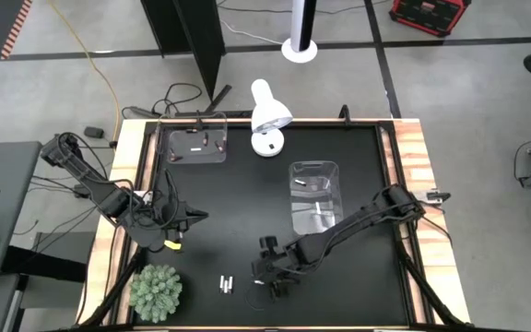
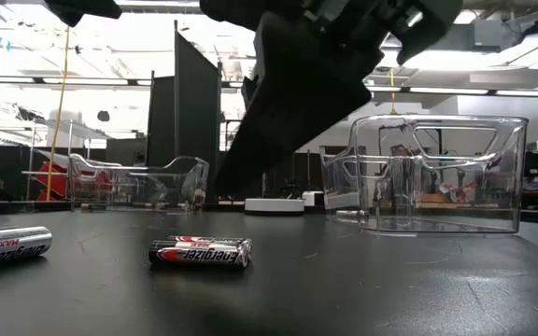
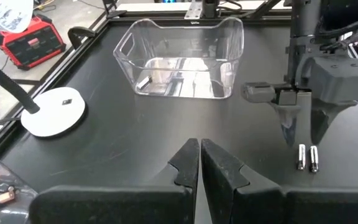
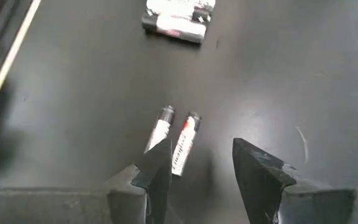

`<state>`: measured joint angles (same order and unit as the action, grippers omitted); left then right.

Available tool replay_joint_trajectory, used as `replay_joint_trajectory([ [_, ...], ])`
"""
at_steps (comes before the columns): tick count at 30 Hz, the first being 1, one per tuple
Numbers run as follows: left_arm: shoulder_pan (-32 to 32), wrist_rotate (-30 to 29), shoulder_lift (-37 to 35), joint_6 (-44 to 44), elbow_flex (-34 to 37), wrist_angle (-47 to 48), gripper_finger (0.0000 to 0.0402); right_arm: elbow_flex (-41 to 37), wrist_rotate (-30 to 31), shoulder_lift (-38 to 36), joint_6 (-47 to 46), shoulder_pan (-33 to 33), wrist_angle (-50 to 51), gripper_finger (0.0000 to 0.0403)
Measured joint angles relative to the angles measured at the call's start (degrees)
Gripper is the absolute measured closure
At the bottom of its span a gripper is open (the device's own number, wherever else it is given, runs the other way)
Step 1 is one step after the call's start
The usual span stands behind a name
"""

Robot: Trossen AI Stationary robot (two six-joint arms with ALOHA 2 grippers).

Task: Sort batteries
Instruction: Put the silver battery into the bottom transparent bin

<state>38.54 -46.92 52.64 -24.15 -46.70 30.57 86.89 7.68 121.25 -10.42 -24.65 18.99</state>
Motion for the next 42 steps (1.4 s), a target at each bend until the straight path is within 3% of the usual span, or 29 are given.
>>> replay_joint_trajectory([
  [24, -0.02, 0.00, -0.02, 0.77, 0.04, -0.36, 0.0388, 0.13, 1.26, 4.69, -5.89, -0.56, -1.40, 0.0226],
  [42, -0.02, 0.00, -0.02, 0.84, 0.04, -0.31, 0.0388, 0.13, 1.31, 4.92, -3.91, 0.64, -0.08, 0.0323],
])
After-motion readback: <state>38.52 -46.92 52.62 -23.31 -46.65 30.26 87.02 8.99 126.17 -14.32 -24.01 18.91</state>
